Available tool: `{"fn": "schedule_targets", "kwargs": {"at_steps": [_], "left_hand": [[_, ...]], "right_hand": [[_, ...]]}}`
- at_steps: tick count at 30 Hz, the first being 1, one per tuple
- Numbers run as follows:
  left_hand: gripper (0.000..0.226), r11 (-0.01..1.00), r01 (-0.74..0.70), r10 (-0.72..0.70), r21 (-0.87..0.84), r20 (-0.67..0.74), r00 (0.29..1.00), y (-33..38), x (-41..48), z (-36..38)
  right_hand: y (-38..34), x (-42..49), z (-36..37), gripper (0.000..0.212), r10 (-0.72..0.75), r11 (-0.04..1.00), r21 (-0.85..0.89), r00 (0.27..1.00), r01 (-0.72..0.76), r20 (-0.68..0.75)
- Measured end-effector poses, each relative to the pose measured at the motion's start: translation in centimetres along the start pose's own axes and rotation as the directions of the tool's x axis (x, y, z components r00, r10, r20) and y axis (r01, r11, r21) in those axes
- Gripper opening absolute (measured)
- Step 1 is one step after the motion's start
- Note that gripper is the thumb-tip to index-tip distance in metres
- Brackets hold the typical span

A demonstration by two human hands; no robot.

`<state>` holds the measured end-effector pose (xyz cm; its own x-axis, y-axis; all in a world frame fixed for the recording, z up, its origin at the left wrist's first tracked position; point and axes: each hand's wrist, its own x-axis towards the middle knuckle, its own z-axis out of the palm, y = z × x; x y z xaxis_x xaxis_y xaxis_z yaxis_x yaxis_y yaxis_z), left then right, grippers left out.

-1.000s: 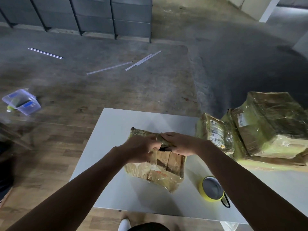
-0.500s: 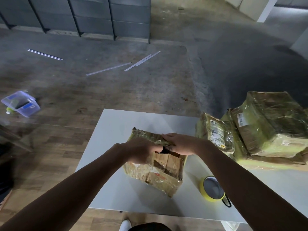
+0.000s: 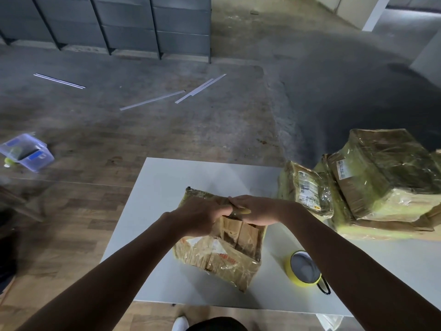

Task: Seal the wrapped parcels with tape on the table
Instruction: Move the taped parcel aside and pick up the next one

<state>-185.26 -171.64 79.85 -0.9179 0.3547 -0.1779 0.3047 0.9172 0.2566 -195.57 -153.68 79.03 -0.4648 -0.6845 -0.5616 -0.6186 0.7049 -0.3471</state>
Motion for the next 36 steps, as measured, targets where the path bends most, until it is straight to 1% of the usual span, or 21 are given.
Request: {"fn": "schedule_targets", "kwargs": {"at_steps": [3,5,8,10,12,14,15,17,18,19,21,22,26,29,31,33,36], "left_hand": [[0.039,0.995,0.039,-0.044,-0.089,-0.048,0.998,0.0,0.1,1.2],[0.040,0.980,0.097,-0.113,-0.175,-0.084,0.990,-0.4,0.3,1.9],[0.051,0.949,0.128,-0.171,-0.289,-0.130,0.977,-1.2,0.2,2.7],[0.044,0.945,0.135,-0.183,-0.298,-0.138,0.973,-1.5,-0.2,2.9],[0.039,0.938,0.163,-0.222,-0.306,-0.167,0.961,-1.4,-0.8,3.4],[0.040,0.935,0.173,-0.248,-0.310,-0.223,0.943,-0.7,-1.3,4.0],[0.040,0.941,0.161,-0.241,-0.299,-0.254,0.937,-0.2,-1.4,4.5],[0.028,0.955,0.107,-0.190,-0.276,-0.295,0.936,1.1,-1.6,5.3],[0.020,0.967,0.051,-0.133,-0.250,-0.323,0.937,1.6,-1.7,5.8],[0.017,0.979,-0.012,-0.062,-0.206,-0.349,0.935,2.1,-1.8,6.4],[0.026,0.991,-0.111,0.077,-0.072,-0.373,0.925,2.5,-2.2,7.8],[0.029,0.992,-0.124,0.106,-0.026,-0.372,0.922,2.6,-2.3,8.3],[0.033,0.997,-0.077,0.069,-0.006,-0.361,0.930,2.9,-1.9,8.6],[0.033,0.997,-0.065,0.073,0.036,-0.341,0.937,3.0,-1.0,8.1],[0.030,0.997,-0.077,0.083,0.031,-0.345,0.935,3.2,-0.9,8.0],[0.027,0.996,-0.094,0.088,0.003,-0.376,0.922,3.6,-1.1,7.8],[0.027,0.994,-0.102,0.081,-0.029,-0.409,0.909,5.4,-0.4,7.6]], "right_hand": [[0.1,-0.7,-0.7,0.053,0.005,0.991,0.137,1.000,-0.008,0.026],[0.0,-0.7,-0.4,0.048,-0.011,0.987,0.159,1.000,0.010,0.001],[-0.1,-0.3,1.0,0.046,-0.009,0.991,0.131,0.995,0.023,-0.103],[0.3,-0.2,2.0,0.051,0.038,0.986,0.165,0.979,-0.004,-0.202],[0.9,-0.3,3.0,0.055,0.116,0.963,0.267,0.952,-0.038,-0.282],[1.6,-0.3,3.9,0.045,0.176,0.942,0.326,0.941,-0.076,-0.290],[1.8,-0.2,4.4,0.039,0.181,0.940,0.331,0.944,-0.084,-0.275],[1.8,-0.2,5.4,0.032,0.196,0.933,0.347,0.943,-0.096,-0.268],[1.7,-0.2,5.7,0.030,0.202,0.933,0.347,0.934,-0.092,-0.295],[1.6,-0.1,5.8,0.029,0.200,0.936,0.342,0.924,-0.082,-0.327],[1.3,-0.1,5.4,0.025,0.179,0.942,0.332,0.913,-0.051,-0.366],[1.2,0.0,5.0,0.023,0.161,0.944,0.327,0.915,-0.034,-0.370],[0.6,1.1,3.5,0.021,0.109,0.962,0.274,0.909,0.005,-0.402],[0.8,1.9,3.4,0.027,0.158,0.961,0.272,0.900,-0.046,-0.407],[1.3,1.9,4.0,0.033,0.161,0.957,0.287,0.890,-0.036,-0.426],[1.7,1.3,4.8,0.038,0.167,0.946,0.324,0.864,-0.004,-0.475],[2.9,-0.1,5.8,0.038,0.229,0.912,0.410,0.797,0.026,-0.560]]}}
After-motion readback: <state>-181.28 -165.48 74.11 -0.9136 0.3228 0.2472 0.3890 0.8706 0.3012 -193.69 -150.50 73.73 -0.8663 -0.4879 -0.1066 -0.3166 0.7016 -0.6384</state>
